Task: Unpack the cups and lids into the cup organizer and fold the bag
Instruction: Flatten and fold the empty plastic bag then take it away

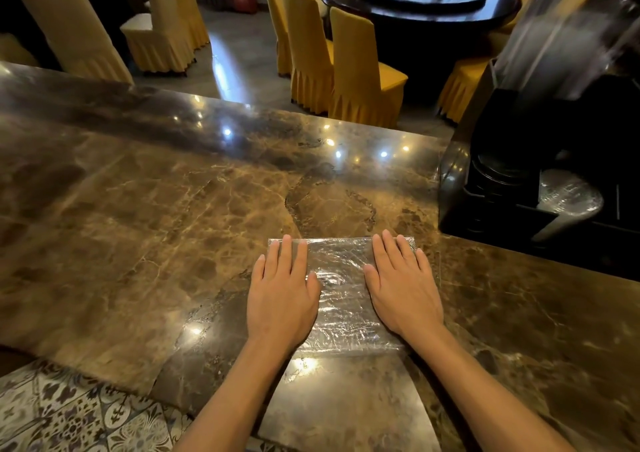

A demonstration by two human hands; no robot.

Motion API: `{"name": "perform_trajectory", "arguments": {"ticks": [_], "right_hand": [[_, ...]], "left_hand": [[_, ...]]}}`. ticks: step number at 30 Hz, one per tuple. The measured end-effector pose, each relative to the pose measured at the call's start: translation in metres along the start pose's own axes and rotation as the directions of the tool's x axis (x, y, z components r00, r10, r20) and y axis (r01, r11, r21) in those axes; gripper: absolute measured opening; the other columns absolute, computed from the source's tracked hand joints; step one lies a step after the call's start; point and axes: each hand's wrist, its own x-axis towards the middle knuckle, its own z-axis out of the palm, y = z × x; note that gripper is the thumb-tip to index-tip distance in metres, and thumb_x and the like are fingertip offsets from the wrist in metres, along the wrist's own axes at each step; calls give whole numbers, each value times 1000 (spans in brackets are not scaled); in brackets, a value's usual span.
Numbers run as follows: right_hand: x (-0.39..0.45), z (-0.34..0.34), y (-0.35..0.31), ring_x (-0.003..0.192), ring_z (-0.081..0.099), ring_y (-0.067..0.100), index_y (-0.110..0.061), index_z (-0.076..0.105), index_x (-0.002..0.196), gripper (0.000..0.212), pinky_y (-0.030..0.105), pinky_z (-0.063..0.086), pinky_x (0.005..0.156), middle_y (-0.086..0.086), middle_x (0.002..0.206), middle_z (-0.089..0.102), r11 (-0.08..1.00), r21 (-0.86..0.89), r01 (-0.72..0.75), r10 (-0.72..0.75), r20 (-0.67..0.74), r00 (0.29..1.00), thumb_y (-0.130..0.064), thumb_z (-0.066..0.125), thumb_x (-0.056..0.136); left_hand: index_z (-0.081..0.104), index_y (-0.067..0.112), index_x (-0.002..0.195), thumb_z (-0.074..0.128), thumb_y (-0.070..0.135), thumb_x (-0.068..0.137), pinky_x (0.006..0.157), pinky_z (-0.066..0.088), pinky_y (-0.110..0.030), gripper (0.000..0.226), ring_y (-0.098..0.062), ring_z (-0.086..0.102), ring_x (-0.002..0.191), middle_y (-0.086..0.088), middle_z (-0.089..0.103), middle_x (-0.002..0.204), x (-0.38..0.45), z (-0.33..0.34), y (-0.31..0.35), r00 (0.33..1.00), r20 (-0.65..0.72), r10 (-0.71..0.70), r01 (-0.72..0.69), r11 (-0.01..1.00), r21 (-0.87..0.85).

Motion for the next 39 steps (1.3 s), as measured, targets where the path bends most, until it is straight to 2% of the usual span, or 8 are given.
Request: {"name": "perform_trajectory", "arguments": {"ticks": [15, 18, 20, 21, 25, 32, 37, 39], "right_hand": [[0, -11, 6, 155, 1, 18, -23, 9, 160, 67, 54, 2, 123, -4, 169, 5, 998, 32, -60, 58, 79, 995, -52, 4, 99], [16, -25, -8, 147, 28, 32, -17, 48, 137, 45, 61, 10, 119, 4, 152, 44, 995, 57, -88, 85, 55, 995, -38, 29, 101], [38, -39, -23, 115, 57, 29, -18, 59, 104, 24, 59, 23, 115, 1, 110, 65, 984, 177, -27, 25, 12, 1000, -29, 38, 99], [50, -45, -31, 102, 62, 25, -18, 60, 104, 22, 55, 30, 112, 0, 103, 69, 967, 254, 27, -36, 32, 999, -28, 40, 99], [96, -63, -56, 105, 65, 23, -12, 59, 131, 35, 38, 52, 94, 9, 126, 68, 909, 373, 187, -287, 236, 928, -28, 48, 101], [128, -64, -93, 94, 67, 23, -9, 67, 114, 30, 41, 54, 91, 9, 109, 72, 891, 363, 272, -418, 423, 804, -32, 58, 98], [131, -69, -116, 63, 59, 16, -10, 62, 86, 21, 31, 52, 61, 7, 80, 67, 867, 388, 313, -484, 505, 714, -29, 65, 95], [131, -71, -120, 68, 59, 17, -11, 61, 84, 18, 36, 54, 69, 9, 84, 68, 861, 359, 361, -505, 513, 694, -26, 69, 92]], "left_hand": [[30, 13, 156, 12, 42, 101, 119, 28, -52, 65, -33, 27, 151, -18, 31, 163, -6, -5, -11, 1000, -6, -24, 24, 1000, 18], [33, 10, 155, 14, 42, 101, 118, 29, -52, 65, -34, 29, 150, -19, 33, 161, -6, -4, -11, 1000, -12, -21, 21, 1000, 8], [32, 11, 155, 13, 43, 101, 118, 29, -52, 65, -34, 28, 150, -19, 32, 162, -7, -4, -11, 1000, -18, -18, 19, 1000, 9], [32, 11, 155, 14, 43, 102, 118, 28, -52, 65, -34, 27, 150, -18, 32, 162, -7, -4, -11, 1000, -23, -17, 17, 1000, 7], [29, 12, 155, 21, 40, 102, 119, 28, -50, 60, -32, 28, 150, -16, 33, 161, -9, -6, -12, 999, -51, -14, 12, 999, -35], [25, 10, 154, 42, 31, 101, 122, 25, -41, 61, -24, 30, 147, -11, 35, 158, -11, -10, -13, 987, -136, -88, 50, 963, -264], [16, 15, 156, 51, 33, 99, 119, 31, -42, 69, -22, 31, 146, -7, 29, 160, -11, -10, -13, 976, -164, -141, 68, 920, -386], [14, 20, 156, 56, 33, 97, 116, 35, -42, 73, -21, 35, 143, -4, 26, 160, -11, -10, -14, 972, -163, -169, 79, 888, -453]]}}
